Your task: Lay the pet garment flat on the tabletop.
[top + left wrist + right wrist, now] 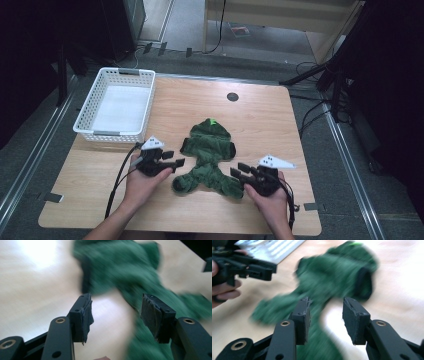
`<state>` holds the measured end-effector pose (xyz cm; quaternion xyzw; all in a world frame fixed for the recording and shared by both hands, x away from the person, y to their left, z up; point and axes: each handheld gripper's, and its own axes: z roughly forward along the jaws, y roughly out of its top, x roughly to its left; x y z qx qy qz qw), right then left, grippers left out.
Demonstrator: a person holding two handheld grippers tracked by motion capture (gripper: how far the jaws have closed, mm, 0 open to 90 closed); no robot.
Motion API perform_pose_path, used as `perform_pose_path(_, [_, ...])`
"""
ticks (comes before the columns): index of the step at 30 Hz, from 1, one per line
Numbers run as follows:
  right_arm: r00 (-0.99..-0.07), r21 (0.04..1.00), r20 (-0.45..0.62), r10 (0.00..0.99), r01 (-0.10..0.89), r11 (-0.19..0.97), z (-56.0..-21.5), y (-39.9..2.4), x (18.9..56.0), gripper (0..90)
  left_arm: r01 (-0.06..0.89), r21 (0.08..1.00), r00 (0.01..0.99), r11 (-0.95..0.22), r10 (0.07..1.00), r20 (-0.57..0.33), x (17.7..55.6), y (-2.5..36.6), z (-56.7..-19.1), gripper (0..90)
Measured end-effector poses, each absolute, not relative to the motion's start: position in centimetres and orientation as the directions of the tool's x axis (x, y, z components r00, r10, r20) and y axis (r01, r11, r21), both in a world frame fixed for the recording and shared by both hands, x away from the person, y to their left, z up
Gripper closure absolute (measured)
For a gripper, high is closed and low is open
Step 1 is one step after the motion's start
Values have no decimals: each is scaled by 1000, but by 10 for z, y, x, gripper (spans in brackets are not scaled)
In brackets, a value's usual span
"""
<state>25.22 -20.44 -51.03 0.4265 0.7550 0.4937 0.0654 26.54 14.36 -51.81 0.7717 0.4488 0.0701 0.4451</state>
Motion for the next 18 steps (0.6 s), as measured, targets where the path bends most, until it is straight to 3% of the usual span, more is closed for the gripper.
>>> perform_pose_path(4, [-662, 792, 300, 687, 574, 207, -524, -203, 220, 500, 594, 758, 643, -269, 725, -247, 229, 130, -525, 421])
perform_pose_path(7, [-664, 763, 267, 698, 589, 268, -538, -195, 210, 405, 577, 747, 651, -331, 739, -175, 217, 117, -537, 349])
perform_pose_path(10, [-662, 762, 171, 729, 558, 329, -542, -186, 207, 506, 565, 739, 627, -365, 773, -97, 214, 108, -546, 363])
perform_pose_path(12, [-638, 760, 69, 767, 532, 374, -542, -183, 206, 744, 555, 742, 620, -376, 782, -67, 215, 108, -546, 569])
perform_pose_path(14, [-621, 764, 62, 782, 533, 363, -540, -186, 209, 853, 567, 735, 628, -371, 772, -94, 220, 114, -544, 745])
perform_pose_path(18, [-585, 801, 122, 802, 535, 269, -518, -200, 220, 881, 561, 756, 644, -338, 751, -142, 229, 134, -524, 815])
